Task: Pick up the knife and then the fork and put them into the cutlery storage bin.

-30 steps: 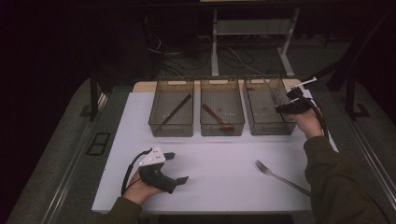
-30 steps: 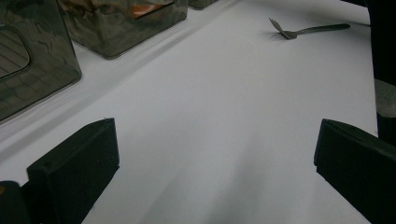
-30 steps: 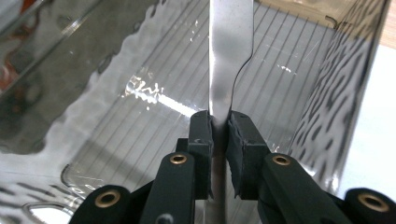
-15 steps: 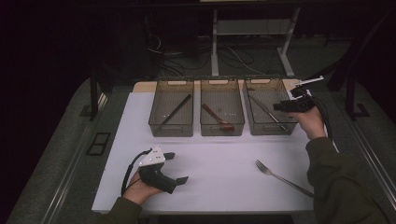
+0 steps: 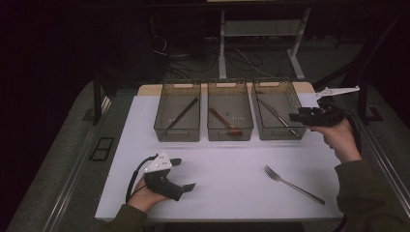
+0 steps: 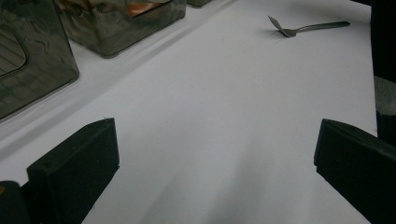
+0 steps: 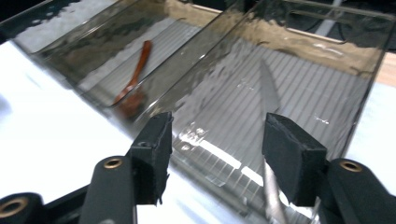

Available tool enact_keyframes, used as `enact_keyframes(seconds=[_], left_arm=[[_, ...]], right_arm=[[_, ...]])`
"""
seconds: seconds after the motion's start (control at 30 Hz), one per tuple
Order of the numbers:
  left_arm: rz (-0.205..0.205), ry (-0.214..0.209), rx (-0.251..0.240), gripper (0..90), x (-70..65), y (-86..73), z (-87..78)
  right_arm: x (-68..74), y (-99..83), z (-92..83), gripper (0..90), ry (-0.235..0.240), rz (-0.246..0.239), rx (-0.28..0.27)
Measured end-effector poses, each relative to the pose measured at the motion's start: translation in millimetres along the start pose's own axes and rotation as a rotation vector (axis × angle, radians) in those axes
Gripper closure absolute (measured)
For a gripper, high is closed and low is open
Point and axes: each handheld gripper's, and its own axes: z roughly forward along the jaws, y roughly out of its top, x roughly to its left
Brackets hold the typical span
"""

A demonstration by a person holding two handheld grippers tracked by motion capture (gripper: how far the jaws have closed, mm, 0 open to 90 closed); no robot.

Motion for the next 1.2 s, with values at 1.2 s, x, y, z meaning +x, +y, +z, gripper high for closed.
enact_keyframes(seconds=[1.2], left_arm=[[-0.003, -0.001, -0.003, 0.0, 1.3, -1.1, -1.2]], right_arm=[[73.4, -74.0, -15.1, 38.5, 0.13, -0.236, 0.174]])
